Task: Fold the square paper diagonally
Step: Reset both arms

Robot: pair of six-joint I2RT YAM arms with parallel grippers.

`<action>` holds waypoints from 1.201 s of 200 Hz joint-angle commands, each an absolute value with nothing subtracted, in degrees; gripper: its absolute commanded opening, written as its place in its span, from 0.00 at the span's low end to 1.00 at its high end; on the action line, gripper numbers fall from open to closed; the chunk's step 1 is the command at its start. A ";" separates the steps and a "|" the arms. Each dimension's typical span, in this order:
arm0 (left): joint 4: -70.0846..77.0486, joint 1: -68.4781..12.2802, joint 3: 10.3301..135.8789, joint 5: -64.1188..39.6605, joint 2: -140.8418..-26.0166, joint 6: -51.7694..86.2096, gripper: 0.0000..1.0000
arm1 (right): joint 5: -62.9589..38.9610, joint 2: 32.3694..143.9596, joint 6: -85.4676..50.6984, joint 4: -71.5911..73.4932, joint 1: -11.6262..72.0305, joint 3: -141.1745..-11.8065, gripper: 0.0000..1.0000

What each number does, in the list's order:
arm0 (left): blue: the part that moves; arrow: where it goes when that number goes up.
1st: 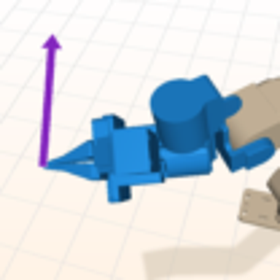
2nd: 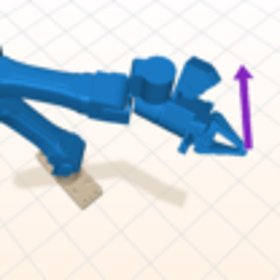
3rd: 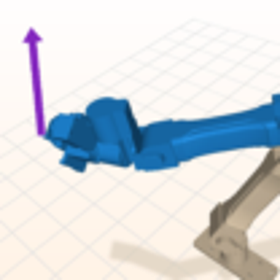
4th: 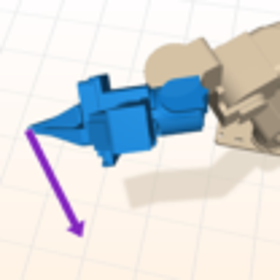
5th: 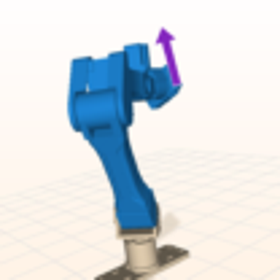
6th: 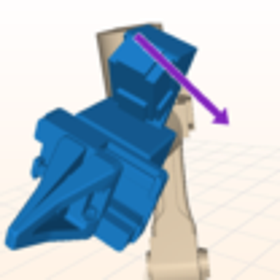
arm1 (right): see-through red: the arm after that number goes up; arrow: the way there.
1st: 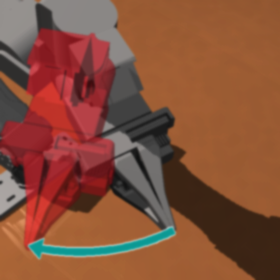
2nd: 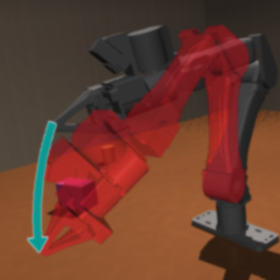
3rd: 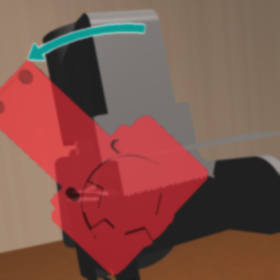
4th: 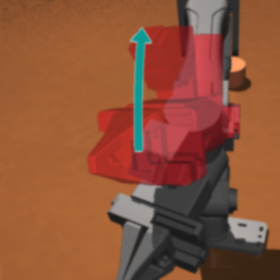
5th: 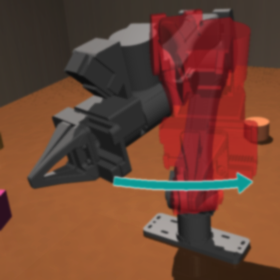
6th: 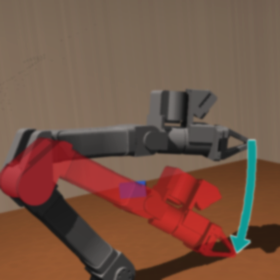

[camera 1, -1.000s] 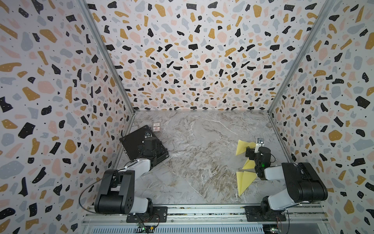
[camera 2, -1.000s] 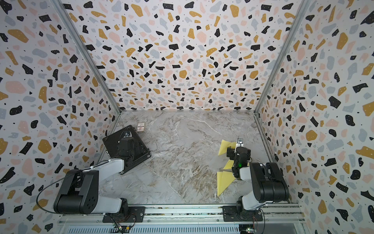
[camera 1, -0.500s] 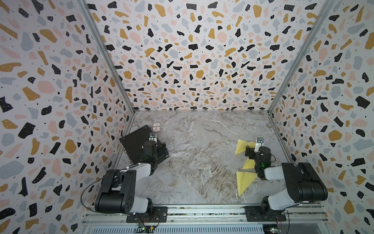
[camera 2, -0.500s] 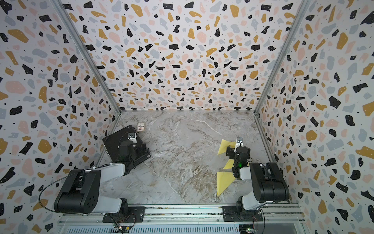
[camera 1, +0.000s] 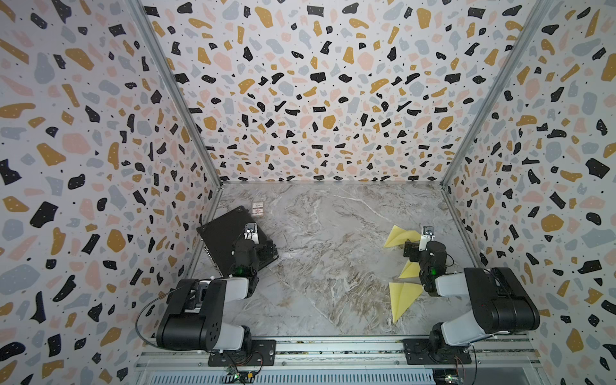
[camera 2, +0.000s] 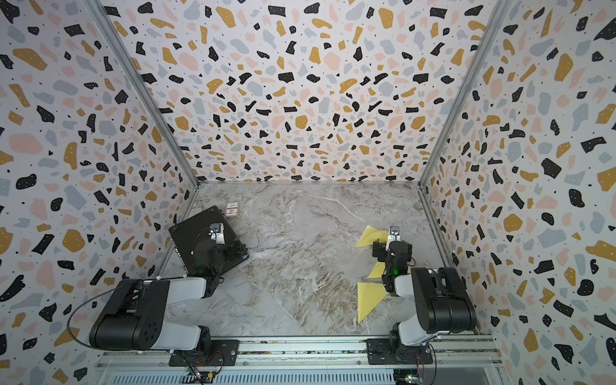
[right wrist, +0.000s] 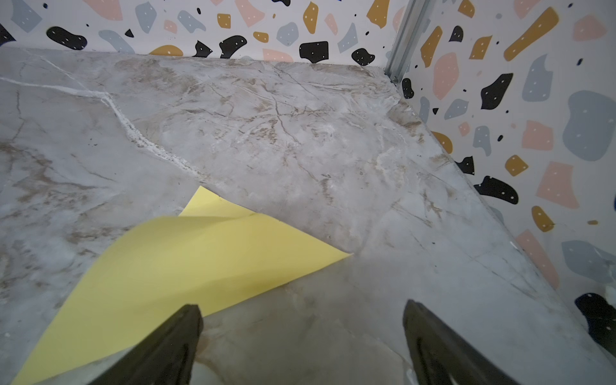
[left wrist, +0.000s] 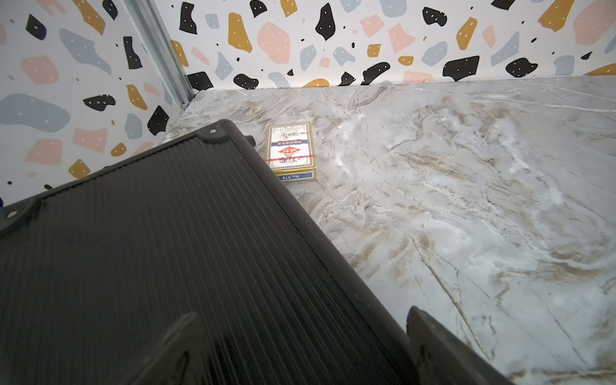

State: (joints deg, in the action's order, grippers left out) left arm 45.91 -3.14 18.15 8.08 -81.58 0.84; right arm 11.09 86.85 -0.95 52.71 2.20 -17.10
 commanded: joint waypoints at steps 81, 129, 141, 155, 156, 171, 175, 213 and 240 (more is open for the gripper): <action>48.08 -2.85 18.63 8.85 -81.47 1.14 0.99 | 4.47 86.66 1.98 49.97 2.02 -20.39 0.99; 48.08 -2.81 18.63 8.80 -81.48 1.10 0.99 | 4.41 78.90 1.95 48.84 2.03 -17.76 0.99; 48.08 -2.87 18.63 8.87 -81.48 1.13 0.99 | 5.26 74.73 1.54 44.82 2.03 -17.84 0.99; 48.08 -2.88 18.63 8.85 -81.48 1.13 0.99 | 5.97 73.82 1.27 44.18 2.05 -17.76 0.99; 48.08 -2.85 18.63 8.87 -81.48 1.14 0.99 | 5.97 73.91 1.29 44.24 2.03 -17.75 0.99; 48.08 -2.82 18.63 8.87 -81.47 1.18 0.99 | 5.96 77.14 1.26 46.26 2.02 -17.93 0.99; 48.08 -2.83 18.63 8.88 -81.47 1.10 0.99 | 6.09 78.48 1.24 47.31 2.08 -17.91 0.99; 48.08 -2.82 18.63 8.79 -81.48 1.15 0.99 | 5.07 85.53 1.45 52.91 2.02 -18.13 0.99; 48.08 -2.83 18.63 8.88 -81.48 1.13 0.99 | 5.21 86.07 1.50 52.49 2.06 -18.72 0.99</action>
State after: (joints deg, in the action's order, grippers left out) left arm 45.93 -3.09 18.15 8.12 -81.58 0.84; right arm 5.34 87.29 1.58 51.35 2.20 -17.52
